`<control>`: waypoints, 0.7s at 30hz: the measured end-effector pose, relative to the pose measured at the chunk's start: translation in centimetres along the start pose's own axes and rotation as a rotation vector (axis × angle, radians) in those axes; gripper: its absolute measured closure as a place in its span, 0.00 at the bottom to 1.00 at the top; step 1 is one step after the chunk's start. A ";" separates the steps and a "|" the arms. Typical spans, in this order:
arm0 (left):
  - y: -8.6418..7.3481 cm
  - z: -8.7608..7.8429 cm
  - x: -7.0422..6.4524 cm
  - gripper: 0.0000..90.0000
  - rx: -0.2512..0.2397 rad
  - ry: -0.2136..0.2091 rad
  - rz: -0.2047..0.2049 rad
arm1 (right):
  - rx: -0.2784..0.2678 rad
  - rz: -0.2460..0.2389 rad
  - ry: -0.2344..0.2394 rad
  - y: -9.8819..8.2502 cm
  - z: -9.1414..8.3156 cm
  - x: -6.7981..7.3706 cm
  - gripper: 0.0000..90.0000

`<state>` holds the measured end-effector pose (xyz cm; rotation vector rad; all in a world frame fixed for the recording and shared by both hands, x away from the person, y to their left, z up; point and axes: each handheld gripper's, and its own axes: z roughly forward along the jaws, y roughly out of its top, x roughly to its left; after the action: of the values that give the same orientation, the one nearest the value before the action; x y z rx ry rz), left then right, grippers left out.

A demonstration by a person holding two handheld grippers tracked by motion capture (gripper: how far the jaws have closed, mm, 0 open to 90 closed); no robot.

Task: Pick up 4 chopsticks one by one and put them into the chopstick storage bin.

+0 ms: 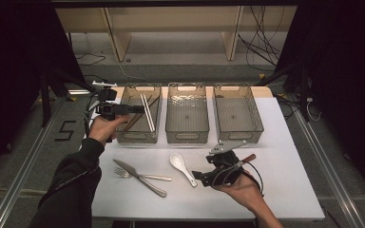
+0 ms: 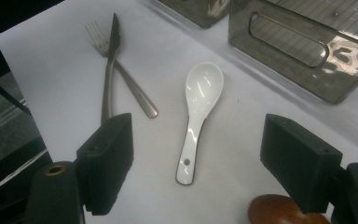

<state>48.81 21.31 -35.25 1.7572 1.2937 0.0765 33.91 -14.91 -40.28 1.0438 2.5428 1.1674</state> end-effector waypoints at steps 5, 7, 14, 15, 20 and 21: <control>-0.8 -0.8 -1.7 0.25 -0.015 -0.047 0.047 | 0.013 0.003 -0.004 0.0 0.2 0.1 0.29; -1.5 -1.0 -2.3 0.24 -0.015 -0.064 0.069 | 0.015 0.000 -0.006 0.0 0.3 0.1 0.29; -4.2 -1.9 -3.8 0.20 -0.039 -0.104 0.136 | 0.040 0.007 -0.017 -0.2 0.7 0.0 0.29; -4.5 -2.0 -3.9 0.19 -0.041 -0.109 0.145 | 0.042 0.006 -0.018 -0.2 0.8 0.1 0.29; -6.0 -2.5 -4.0 0.19 -0.046 -0.122 0.159 | 0.048 0.008 -0.018 -0.2 1.0 0.1 0.29; -6.1 -2.5 -4.0 0.19 -0.045 -0.124 0.158 | 0.048 0.006 -0.017 -0.2 1.1 0.1 0.29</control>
<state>41.26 19.93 -36.30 1.7944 1.0560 0.0846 34.14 -14.28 -41.19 1.0685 2.5683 1.0988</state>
